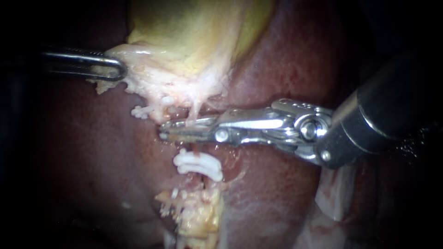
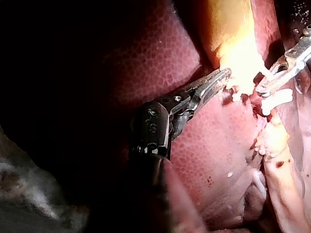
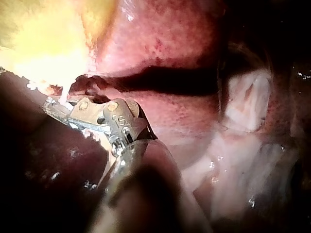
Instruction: Going back third clip right tube
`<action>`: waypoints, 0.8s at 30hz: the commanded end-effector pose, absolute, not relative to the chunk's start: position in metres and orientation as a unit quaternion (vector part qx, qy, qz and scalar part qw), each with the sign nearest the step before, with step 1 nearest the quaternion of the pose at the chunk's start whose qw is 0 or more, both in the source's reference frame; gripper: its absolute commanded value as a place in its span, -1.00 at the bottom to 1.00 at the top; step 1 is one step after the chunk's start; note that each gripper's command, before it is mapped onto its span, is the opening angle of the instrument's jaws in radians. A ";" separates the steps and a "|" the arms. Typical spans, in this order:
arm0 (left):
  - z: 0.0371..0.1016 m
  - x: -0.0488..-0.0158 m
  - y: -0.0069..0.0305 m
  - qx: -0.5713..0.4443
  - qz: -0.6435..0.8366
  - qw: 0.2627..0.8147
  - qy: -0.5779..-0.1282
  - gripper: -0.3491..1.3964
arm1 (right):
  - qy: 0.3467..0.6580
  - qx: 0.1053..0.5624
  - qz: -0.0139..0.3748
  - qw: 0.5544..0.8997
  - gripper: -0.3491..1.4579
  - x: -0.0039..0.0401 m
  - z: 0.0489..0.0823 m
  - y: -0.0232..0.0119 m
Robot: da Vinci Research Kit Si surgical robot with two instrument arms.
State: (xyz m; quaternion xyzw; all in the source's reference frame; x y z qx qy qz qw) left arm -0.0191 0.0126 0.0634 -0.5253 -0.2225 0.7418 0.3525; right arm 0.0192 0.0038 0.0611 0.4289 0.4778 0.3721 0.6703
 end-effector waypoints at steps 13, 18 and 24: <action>0.0634 -0.0192 0.0125 -0.525 0.742 0.352 -0.223 -1.00 | 0.509 0.426 0.372 0.649 -0.13 0.0203 0.0670 0.0018; 0.0634 -0.0192 0.0125 -0.525 0.742 0.352 -0.223 -1.00 | 0.503 0.393 0.397 0.660 -0.07 0.0194 0.0698 0.0029; 0.0634 -0.0191 0.0125 -0.525 0.742 0.352 -0.223 -1.00 | 0.509 0.350 0.426 0.661 -0.07 0.0176 0.0709 0.0047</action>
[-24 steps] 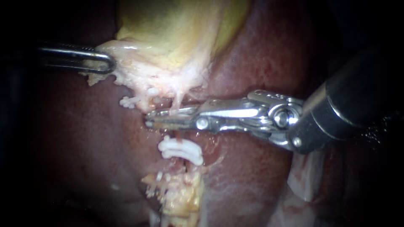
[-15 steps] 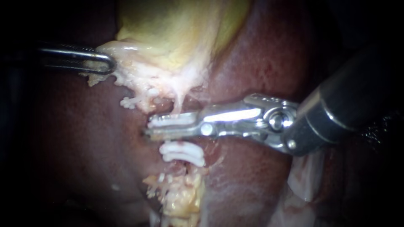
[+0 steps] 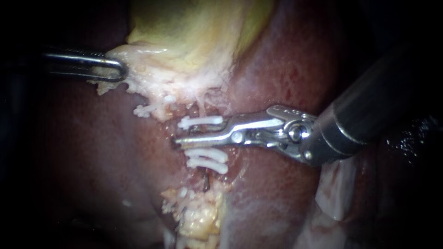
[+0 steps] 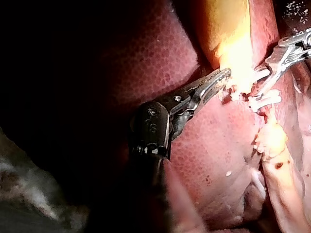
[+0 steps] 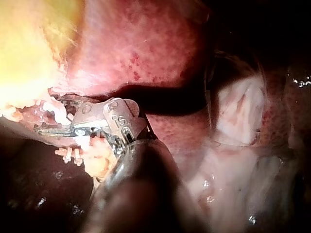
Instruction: Going back third clip right tube
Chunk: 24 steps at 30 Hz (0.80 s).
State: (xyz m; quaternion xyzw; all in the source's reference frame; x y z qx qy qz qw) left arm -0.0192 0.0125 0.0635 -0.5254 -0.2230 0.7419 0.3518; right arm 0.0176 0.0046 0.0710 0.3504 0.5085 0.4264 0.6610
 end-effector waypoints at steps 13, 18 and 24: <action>0.0633 -0.0190 0.0124 -0.525 0.742 0.352 -0.223 -1.00 | 0.556 0.270 0.310 0.722 -0.07 0.0127 0.0686 0.0038; 0.0633 -0.0190 0.0124 -0.525 0.742 0.352 -0.223 -1.00 | 0.577 0.222 0.223 0.754 -0.07 0.0105 0.0661 0.0030; 0.0633 -0.0190 0.0124 -0.525 0.742 0.352 -0.223 -1.00 | 0.544 0.185 0.127 0.809 -0.07 0.0087 0.0625 0.0036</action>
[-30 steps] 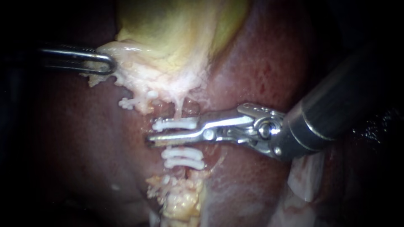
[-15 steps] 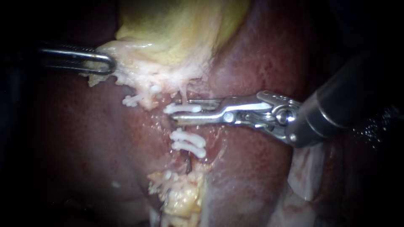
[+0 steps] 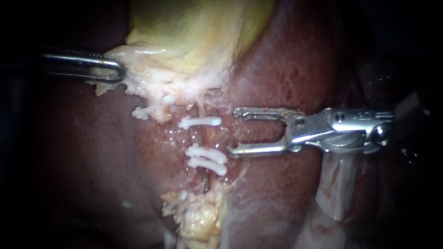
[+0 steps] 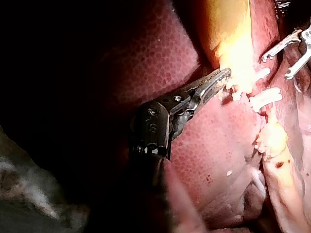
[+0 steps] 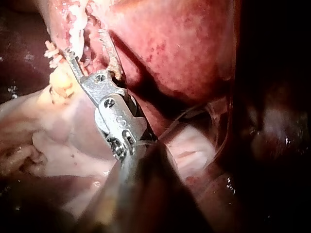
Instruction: Going back third clip right tube
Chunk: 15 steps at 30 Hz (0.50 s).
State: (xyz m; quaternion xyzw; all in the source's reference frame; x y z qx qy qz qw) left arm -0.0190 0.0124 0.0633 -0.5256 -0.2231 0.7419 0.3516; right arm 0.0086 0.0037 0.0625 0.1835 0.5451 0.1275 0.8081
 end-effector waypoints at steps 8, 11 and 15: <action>0.0640 -0.0190 0.0121 -0.525 0.743 0.350 -0.223 -1.00 | 0.529 0.177 0.081 0.826 -0.07 0.0066 0.0586 0.0051; 0.0646 -0.0192 0.0119 -0.523 0.745 0.348 -0.223 -1.00 | 0.531 0.175 0.074 0.826 -0.06 0.0058 0.0580 0.0053; 0.0652 -0.0198 0.0116 -0.522 0.747 0.346 -0.223 -1.00 | 0.533 0.184 0.069 0.823 -0.06 0.0050 0.0576 0.0056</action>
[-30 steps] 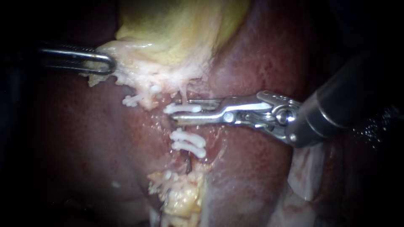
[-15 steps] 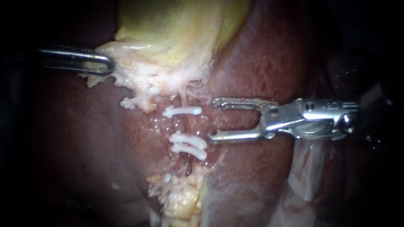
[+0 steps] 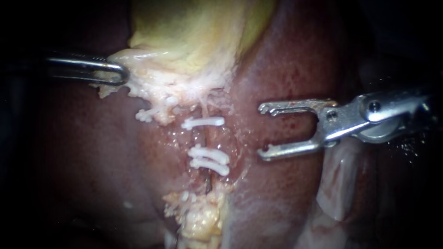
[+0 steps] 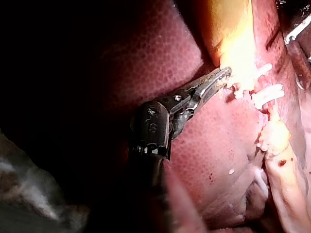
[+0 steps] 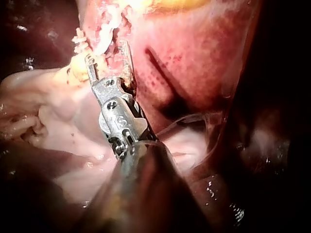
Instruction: Going back third clip right tube
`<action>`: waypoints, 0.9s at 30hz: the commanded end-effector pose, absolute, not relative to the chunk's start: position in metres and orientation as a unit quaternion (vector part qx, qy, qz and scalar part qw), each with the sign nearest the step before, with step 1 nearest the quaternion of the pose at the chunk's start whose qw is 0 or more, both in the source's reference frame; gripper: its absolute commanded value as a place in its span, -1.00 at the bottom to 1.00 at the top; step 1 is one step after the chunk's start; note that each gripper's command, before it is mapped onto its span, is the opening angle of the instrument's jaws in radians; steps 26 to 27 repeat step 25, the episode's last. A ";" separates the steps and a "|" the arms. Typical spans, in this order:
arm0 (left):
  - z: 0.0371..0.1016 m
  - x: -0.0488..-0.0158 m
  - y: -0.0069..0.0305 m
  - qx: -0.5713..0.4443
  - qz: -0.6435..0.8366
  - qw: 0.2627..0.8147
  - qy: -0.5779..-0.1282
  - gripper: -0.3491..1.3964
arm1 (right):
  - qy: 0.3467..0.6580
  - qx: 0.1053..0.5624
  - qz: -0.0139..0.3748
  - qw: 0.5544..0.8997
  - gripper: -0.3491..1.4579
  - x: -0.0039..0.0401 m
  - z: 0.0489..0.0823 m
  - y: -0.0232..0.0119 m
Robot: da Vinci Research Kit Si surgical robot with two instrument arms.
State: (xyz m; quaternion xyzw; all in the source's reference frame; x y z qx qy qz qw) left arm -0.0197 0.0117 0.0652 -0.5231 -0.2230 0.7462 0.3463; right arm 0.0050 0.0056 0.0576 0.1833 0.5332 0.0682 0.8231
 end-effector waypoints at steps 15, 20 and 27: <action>0.0691 -0.0227 0.0103 -0.515 0.749 0.342 -0.239 -1.00 | 0.534 0.184 0.067 0.823 -0.06 0.0047 0.0577 0.0054; 0.0691 -0.0227 0.0103 -0.515 0.749 0.342 -0.239 -1.00 | 0.534 0.184 0.067 0.823 -0.06 0.0047 0.0577 0.0054; 0.0690 -0.0225 0.0103 -0.515 0.749 0.341 -0.240 -1.00 | 0.534 0.184 0.066 0.823 -0.06 0.0048 0.0578 0.0052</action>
